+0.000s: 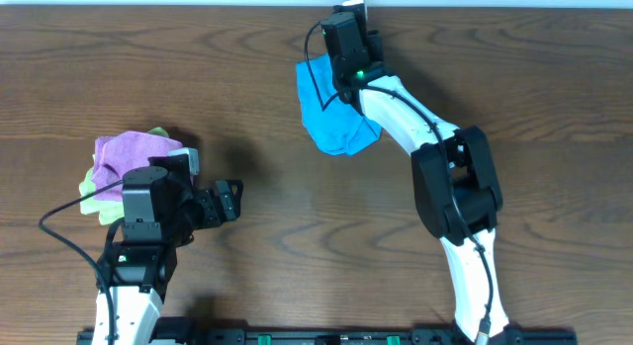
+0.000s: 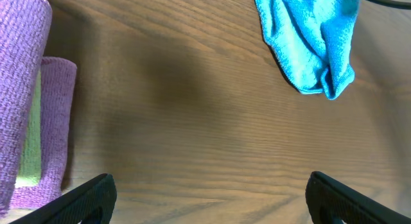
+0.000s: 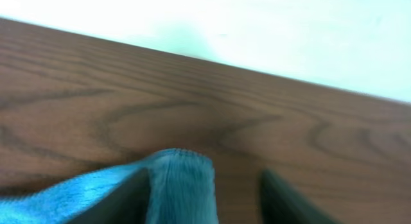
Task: Fold the cloth
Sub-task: 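Raise the left gripper toward the center while right holds the cloth, then lower the blue cloth onto the table and drag it right with the right gripper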
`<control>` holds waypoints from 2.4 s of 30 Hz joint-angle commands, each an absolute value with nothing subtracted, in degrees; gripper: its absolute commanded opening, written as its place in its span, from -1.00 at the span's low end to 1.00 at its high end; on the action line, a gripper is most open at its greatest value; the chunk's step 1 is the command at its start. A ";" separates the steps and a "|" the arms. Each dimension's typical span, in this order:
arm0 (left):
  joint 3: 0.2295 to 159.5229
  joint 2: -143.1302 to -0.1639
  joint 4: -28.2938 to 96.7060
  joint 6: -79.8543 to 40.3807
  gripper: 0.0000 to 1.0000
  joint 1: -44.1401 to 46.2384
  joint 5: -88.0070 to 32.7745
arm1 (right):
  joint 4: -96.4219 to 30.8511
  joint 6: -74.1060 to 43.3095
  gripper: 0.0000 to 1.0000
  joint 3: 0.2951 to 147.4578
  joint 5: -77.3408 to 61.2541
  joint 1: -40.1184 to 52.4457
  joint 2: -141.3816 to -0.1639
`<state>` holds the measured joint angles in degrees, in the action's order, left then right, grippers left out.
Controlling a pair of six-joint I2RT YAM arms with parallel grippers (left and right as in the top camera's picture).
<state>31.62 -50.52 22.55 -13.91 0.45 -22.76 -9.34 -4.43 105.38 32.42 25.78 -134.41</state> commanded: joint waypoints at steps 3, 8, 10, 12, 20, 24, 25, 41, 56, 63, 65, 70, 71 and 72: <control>32.80 -50.70 21.78 -15.55 0.91 0.58 -23.59 | -12.08 -4.67 0.47 106.10 34.46 29.15 -131.22; 33.54 -52.88 22.06 -21.02 0.91 0.58 -22.35 | -20.60 -6.96 0.72 106.10 34.50 31.53 -125.05; 35.18 -54.61 22.79 -21.04 0.92 0.84 -22.31 | -22.09 -7.55 0.72 106.10 34.52 30.92 -124.22; 37.93 -56.90 23.79 -20.95 0.91 1.41 -22.02 | -21.87 -8.43 0.73 106.10 34.17 28.86 -124.27; 55.16 -71.57 32.45 -20.69 0.92 8.67 -15.70 | -27.31 -26.70 0.64 106.10 2.92 13.19 -125.03; 59.72 -76.62 33.28 -22.65 0.91 11.42 -15.70 | -38.96 -27.42 0.69 106.10 -3.42 10.39 -124.11; 60.12 -77.28 33.21 -23.27 0.91 11.64 -15.70 | -42.44 -27.31 0.69 106.10 -3.40 10.26 -123.70; 60.38 -78.48 34.96 -24.47 0.91 11.60 -13.19 | -62.57 -24.88 0.59 106.08 -4.95 22.33 -122.15; 60.38 -78.48 37.65 -24.45 0.91 11.53 -9.63 | -63.20 -26.20 0.19 102.59 -4.12 24.75 -122.28; 60.38 -78.48 37.67 -24.45 0.90 11.51 -9.63 | -58.22 -27.42 0.16 99.11 -4.73 25.21 -122.28; 60.38 -78.48 37.67 -24.45 0.91 11.49 -9.63 | -57.04 -27.77 0.13 98.10 -4.95 25.21 -122.28; 60.38 -78.48 37.65 -24.45 0.90 11.49 -9.63 | -55.53 -28.27 0.04 96.66 -4.86 25.21 -122.28; 60.38 -78.48 37.65 -24.45 0.91 11.49 -9.63 | -55.02 -28.27 0.02 96.51 -4.67 25.21 -122.28; 60.38 -78.48 37.65 -24.45 0.91 11.49 -9.63 | -54.43 -28.27 -0.01 96.31 -4.40 25.21 -122.28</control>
